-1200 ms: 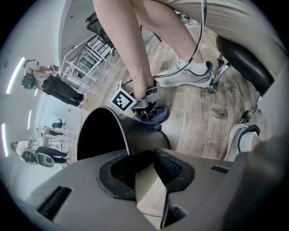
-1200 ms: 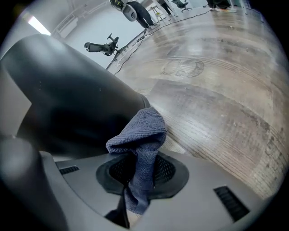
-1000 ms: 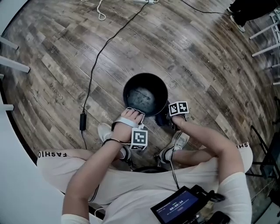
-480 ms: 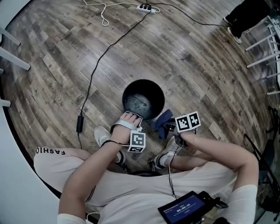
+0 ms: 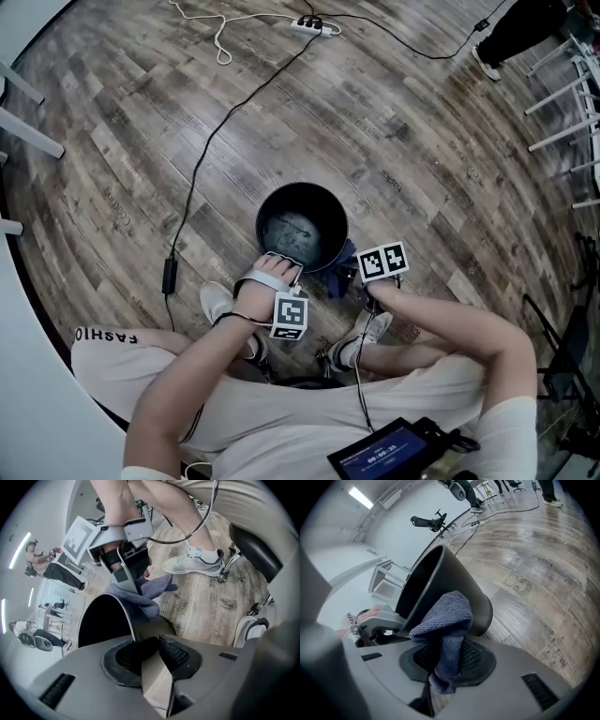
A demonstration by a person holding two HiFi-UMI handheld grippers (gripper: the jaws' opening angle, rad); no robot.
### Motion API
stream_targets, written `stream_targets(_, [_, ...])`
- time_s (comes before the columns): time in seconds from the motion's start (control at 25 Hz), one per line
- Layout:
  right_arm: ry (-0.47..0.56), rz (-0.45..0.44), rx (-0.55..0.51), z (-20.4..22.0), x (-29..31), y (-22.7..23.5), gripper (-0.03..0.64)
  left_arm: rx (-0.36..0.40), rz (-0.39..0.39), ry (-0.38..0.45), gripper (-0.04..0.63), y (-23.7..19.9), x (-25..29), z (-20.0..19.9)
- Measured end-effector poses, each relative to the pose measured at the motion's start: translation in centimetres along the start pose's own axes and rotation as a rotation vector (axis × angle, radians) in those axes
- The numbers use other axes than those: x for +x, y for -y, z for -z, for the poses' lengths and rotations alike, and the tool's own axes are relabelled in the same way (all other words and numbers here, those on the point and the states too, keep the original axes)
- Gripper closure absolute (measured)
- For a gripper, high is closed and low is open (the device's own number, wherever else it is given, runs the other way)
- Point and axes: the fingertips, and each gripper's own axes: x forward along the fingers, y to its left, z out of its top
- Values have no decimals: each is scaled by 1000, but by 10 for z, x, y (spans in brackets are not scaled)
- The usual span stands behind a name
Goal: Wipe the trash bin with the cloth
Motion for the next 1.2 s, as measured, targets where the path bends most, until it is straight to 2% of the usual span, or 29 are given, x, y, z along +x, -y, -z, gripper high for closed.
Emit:
stream_targets(0.4, [-21,52,-27,21,77,75,541,3,-12,10,473,-2,1,-2])
stream_targets(0.56, [24,84,-45,23,105,106,541,-2,-16,4,472,-4,2,-2])
stream_targets(0.72, [42,131,41,27,118,131,541,-8,-11,4,472,-4,3,-4])
stream_targets(0.92, [-29,158,68,25,98,111,541,-34,-19,-9,472,-4,4,-2])
stream_targets(1.04, [-36,124,49,24,69,83,541,-32,-17,-7,471,-1,3,-2])
stream_targets(1.12, [-45,98,50,34,50,61,541,-24,11,-4,467,9,1,0])
stream_targets(1.2, [-43,81,51,38,27,43,541,-7,38,-27,430,12,4,9])
